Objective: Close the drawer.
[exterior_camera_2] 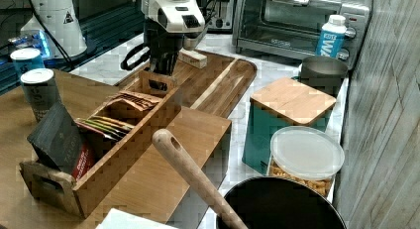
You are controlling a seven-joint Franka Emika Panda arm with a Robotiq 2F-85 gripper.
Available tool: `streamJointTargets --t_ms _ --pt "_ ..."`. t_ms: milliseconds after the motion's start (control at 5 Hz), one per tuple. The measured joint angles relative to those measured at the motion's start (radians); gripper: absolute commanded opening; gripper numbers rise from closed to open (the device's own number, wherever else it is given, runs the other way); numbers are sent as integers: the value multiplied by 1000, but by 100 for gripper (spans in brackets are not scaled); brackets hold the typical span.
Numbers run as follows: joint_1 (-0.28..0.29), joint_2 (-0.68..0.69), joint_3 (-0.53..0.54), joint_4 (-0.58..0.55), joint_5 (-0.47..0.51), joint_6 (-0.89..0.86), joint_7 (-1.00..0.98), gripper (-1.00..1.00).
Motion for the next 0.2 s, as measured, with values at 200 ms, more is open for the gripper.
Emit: streamJointTargets --t_ms 200 --pt "2 0 -1 0 0 0 0 -100"
